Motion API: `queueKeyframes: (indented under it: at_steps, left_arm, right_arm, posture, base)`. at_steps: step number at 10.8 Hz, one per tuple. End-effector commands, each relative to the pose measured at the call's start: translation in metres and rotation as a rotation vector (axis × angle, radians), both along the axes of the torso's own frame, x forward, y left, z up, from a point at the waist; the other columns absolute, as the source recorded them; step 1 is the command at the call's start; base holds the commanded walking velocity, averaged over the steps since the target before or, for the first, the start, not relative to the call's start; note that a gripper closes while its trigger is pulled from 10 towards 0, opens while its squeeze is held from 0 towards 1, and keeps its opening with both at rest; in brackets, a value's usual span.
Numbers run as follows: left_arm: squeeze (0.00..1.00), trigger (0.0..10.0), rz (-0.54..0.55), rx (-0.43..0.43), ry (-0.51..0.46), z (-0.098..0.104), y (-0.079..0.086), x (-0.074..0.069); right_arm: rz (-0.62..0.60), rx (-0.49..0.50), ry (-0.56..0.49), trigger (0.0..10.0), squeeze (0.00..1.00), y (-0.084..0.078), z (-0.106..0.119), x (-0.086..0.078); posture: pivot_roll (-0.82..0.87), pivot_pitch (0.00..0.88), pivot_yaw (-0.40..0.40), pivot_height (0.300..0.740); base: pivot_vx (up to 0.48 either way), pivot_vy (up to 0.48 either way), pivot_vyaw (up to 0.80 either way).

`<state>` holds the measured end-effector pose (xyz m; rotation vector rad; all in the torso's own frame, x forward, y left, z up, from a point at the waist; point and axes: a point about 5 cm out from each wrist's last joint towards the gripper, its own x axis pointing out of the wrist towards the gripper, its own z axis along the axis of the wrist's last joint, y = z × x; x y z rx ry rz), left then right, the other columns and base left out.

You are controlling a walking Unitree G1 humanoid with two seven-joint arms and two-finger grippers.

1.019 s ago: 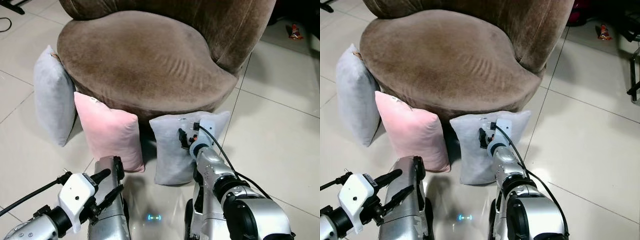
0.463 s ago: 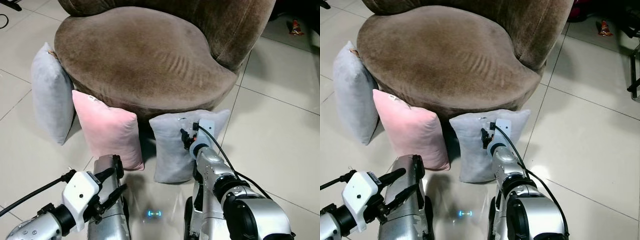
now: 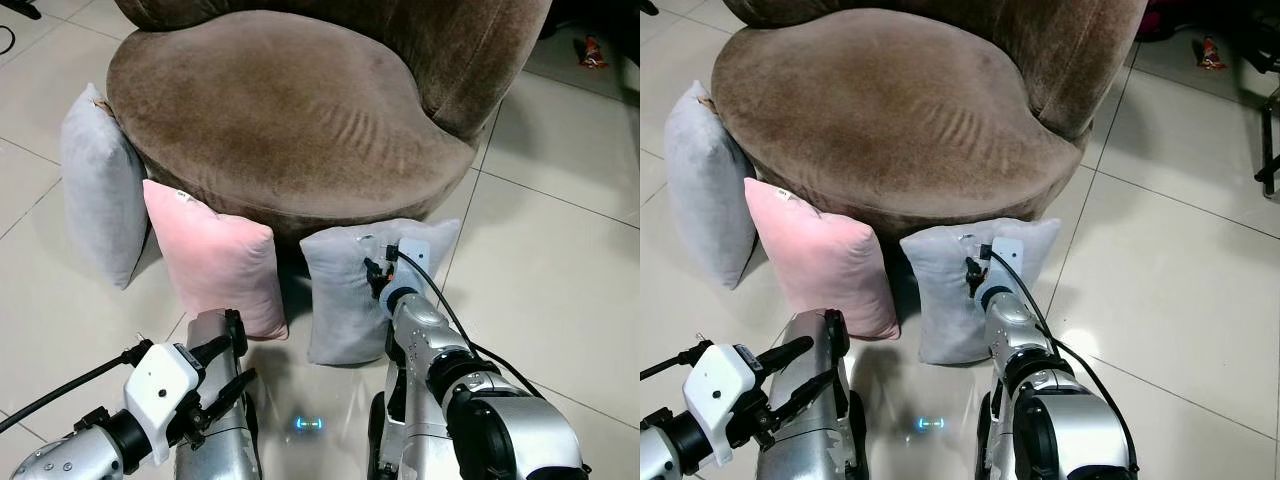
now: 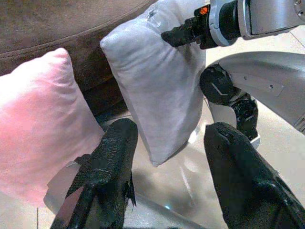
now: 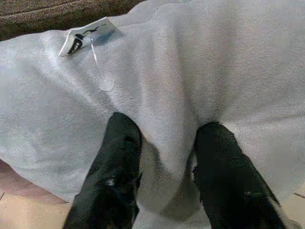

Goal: Move the pillow to the sofa from floor

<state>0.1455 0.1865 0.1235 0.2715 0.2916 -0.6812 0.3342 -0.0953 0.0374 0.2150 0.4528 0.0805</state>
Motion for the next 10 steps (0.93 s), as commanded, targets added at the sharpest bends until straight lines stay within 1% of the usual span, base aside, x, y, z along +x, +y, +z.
queueKeyframes:
  at_steps: [1,3,6,10]
  left_arm:
    - [0.00,10.0,0.001,-0.001,0.016,0.0006,0.0013,-0.0030]
    - [0.00,10.0,-0.014,-0.024,0.031,0.0005,-0.0001,-0.0048]
    - [0.00,10.0,-0.012,-0.025,0.033,-0.0023,-0.0020,-0.0047]
    - [0.00,10.0,-0.004,-0.027,0.040,-0.0073,0.0003,-0.0062]
  right_arm:
    - [0.003,0.007,0.068,0.0,0.00,0.0002,-0.0127,-0.0091]
    - [0.007,0.007,0.065,0.0,0.00,0.0001,-0.0118,-0.0082]
    - [0.014,0.007,0.062,0.0,0.00,0.0015,-0.0103,-0.0071]
    - [0.021,0.004,0.064,0.0,0.00,0.0012,-0.0105,-0.0072]
  posture:
    - [0.22,0.280,-0.040,0.490]
    - [0.22,0.273,-0.045,0.490]
    - [0.22,0.269,-0.051,0.490]
    - [0.22,0.260,-0.059,0.490]
  base:
    - [0.000,0.000,0.00]
    - [0.000,0.000,0.00]
    - [0.000,0.000,0.00]
    - [0.000,0.000,0.00]
